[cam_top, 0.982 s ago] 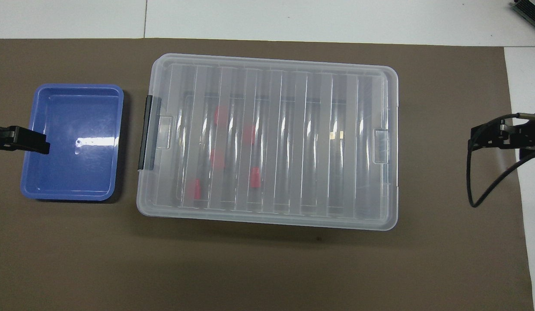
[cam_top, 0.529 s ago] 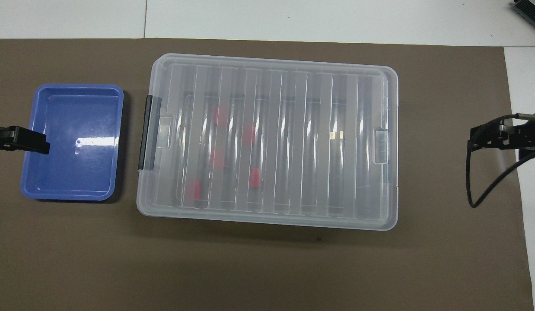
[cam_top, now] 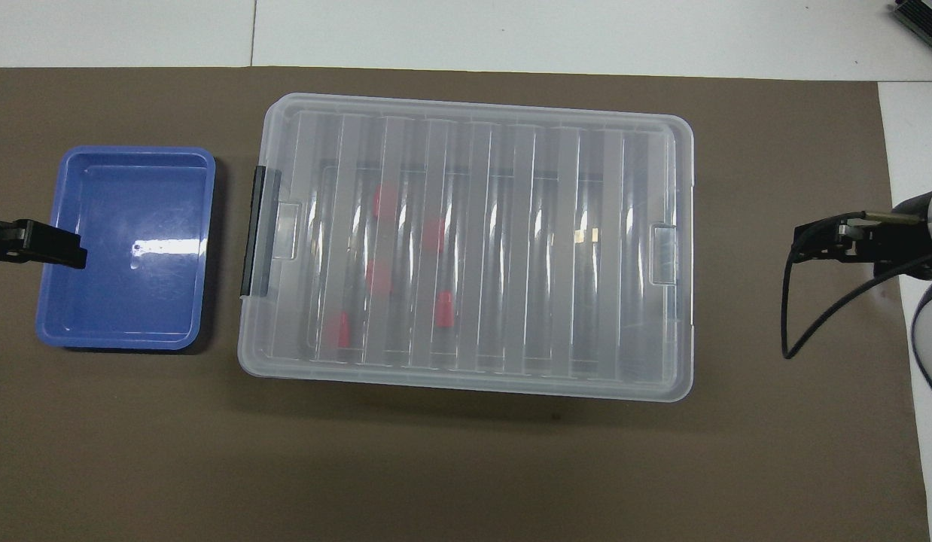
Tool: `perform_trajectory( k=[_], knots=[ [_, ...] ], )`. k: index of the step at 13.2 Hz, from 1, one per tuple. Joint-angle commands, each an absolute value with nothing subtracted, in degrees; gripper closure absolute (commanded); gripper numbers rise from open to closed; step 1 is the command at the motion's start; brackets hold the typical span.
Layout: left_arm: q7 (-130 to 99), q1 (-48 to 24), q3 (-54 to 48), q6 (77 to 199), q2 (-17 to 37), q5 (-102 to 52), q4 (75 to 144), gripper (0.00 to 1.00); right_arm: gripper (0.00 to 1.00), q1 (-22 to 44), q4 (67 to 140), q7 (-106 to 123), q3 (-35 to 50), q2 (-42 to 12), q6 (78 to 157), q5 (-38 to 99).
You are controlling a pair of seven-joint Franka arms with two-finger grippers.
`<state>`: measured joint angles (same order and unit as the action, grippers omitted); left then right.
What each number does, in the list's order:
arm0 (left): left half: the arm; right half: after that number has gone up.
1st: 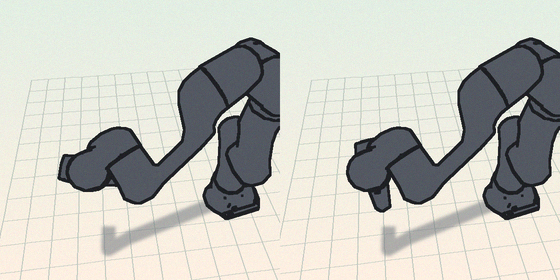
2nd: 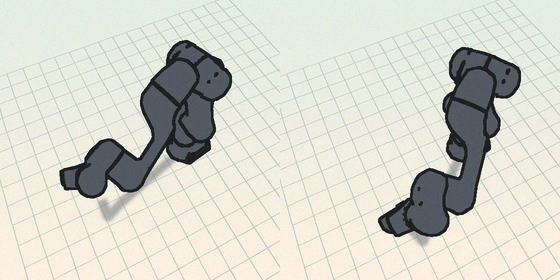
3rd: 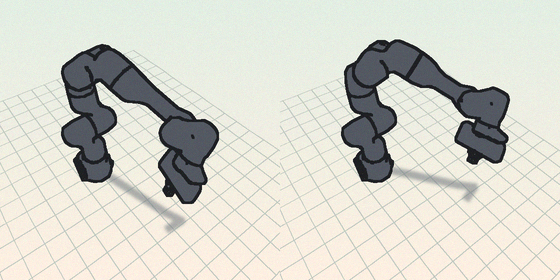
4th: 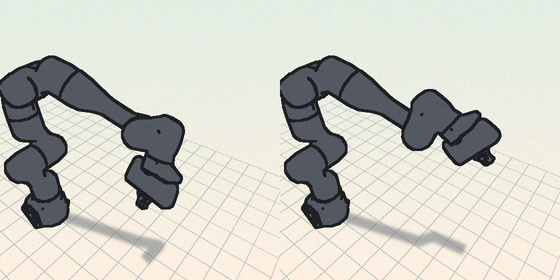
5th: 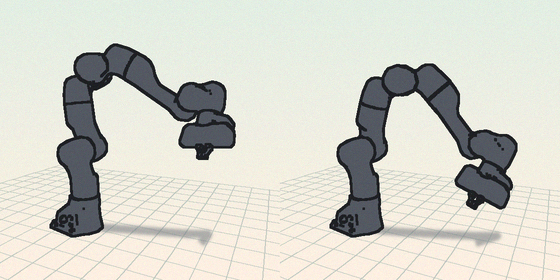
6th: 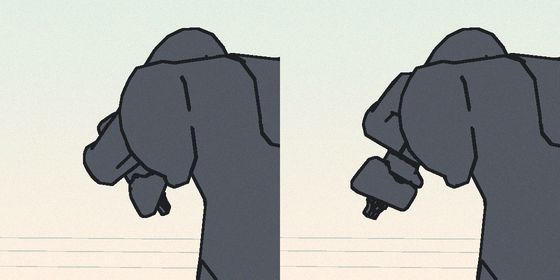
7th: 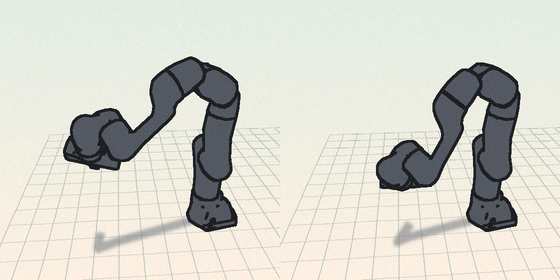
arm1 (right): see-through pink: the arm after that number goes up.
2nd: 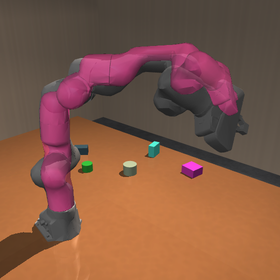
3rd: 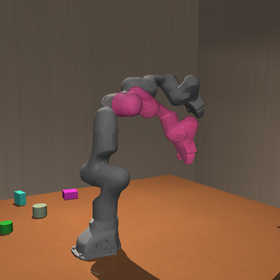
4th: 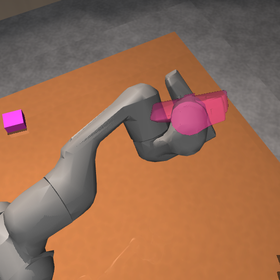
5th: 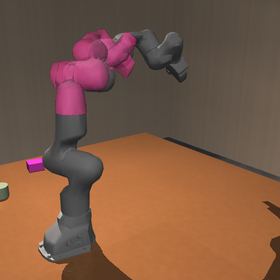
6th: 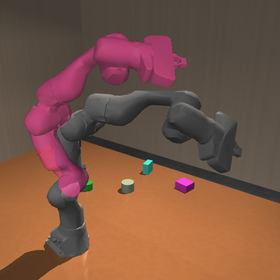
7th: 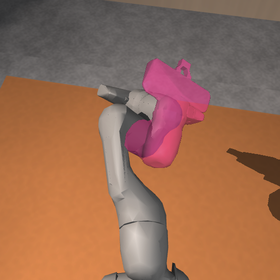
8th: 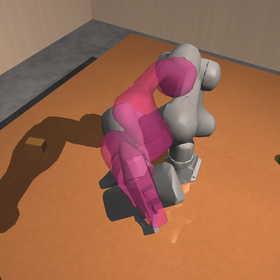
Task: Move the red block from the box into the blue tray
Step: 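Push the clear box lid open with the right gripper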
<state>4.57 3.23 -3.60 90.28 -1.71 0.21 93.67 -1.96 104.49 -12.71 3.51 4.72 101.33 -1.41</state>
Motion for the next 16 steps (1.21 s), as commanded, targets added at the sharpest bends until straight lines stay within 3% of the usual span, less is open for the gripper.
perform_trajectory(
  k=[1, 7, 16],
  knots=[
    [5.3, 3.7, -3.7, 89.1, -2.2, -0.4, 93.2, 0.00, 0.00, 0.3, 110.5, -15.6, 3.7, 7.2, 106.4, -0.6],
    [5.3, 3.7, -3.7, 89.1, -2.2, -0.3, 93.2, 0.00, 0.00, 4.9, 116.7, -22.5, 3.7, 6.1, 116.3, -0.6],
    [5.3, 3.7, -3.6, 88.6, -2.6, -0.3, 93.7, 0.00, 0.00, 5.4, 123.0, -20.7, 3.7, 8.9, 116.3, -0.7]
  ],
)
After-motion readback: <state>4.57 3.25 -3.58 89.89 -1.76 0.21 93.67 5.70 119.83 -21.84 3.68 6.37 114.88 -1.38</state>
